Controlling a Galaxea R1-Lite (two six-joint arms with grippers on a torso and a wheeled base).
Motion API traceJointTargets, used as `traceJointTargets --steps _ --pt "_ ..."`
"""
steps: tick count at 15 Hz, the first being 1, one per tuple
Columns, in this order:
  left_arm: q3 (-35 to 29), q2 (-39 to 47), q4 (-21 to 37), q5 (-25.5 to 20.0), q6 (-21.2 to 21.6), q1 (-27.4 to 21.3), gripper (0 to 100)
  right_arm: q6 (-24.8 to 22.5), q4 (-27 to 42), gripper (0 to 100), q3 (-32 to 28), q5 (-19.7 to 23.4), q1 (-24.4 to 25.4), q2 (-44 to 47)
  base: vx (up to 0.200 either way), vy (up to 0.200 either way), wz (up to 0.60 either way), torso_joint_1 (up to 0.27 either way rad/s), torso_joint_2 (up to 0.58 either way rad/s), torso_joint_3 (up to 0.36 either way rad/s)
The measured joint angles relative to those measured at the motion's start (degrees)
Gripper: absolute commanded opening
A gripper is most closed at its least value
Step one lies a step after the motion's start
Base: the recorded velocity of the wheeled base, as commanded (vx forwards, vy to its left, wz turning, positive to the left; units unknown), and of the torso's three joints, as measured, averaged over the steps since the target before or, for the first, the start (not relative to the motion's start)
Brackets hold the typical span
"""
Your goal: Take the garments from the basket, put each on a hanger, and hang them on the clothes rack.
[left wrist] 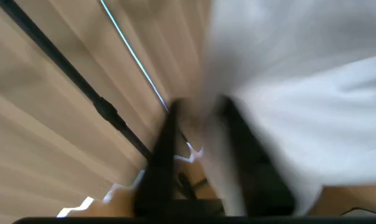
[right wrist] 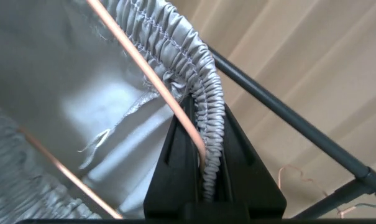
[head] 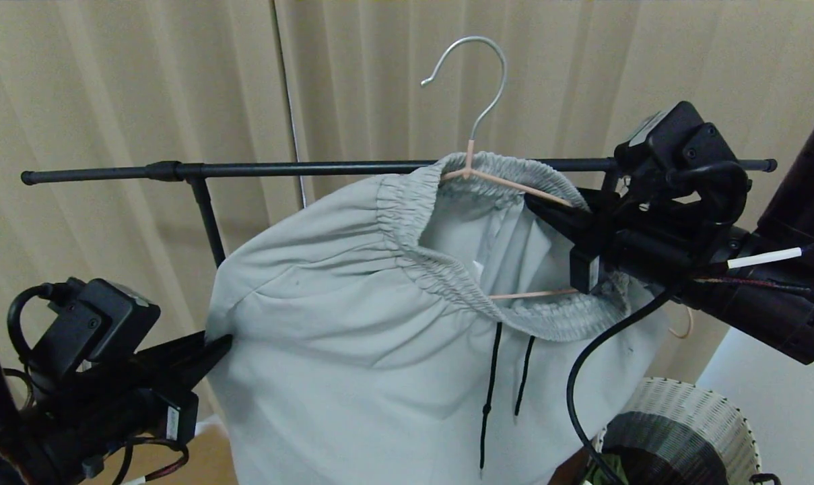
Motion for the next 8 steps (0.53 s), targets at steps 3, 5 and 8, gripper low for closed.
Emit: traceJointTargets --steps 3,5,8 --pt "0.6 1.1 -0.1 0.0 0.1 2.5 0 -0.1 0.2 0 0.0 -0.5 -0.1 -0.6 0.0 0.0 0.0 0.0 0.0 0.0" --pt "1.5 1.4 -0.1 0.0 0.3 6.9 0 -0.2 0.4 0 0.0 -0.6 -1.0 -0.9 0.0 0.0 0.0 0.0 0.0 0.0" --pt "3.4 1.4 -0.1 -0.2 2.1 12.6 0 -0.2 0.5 0 -0.1 -0.5 -2.6 -1.0 0.0 0.0 0.0 0.0 0.0 0.0"
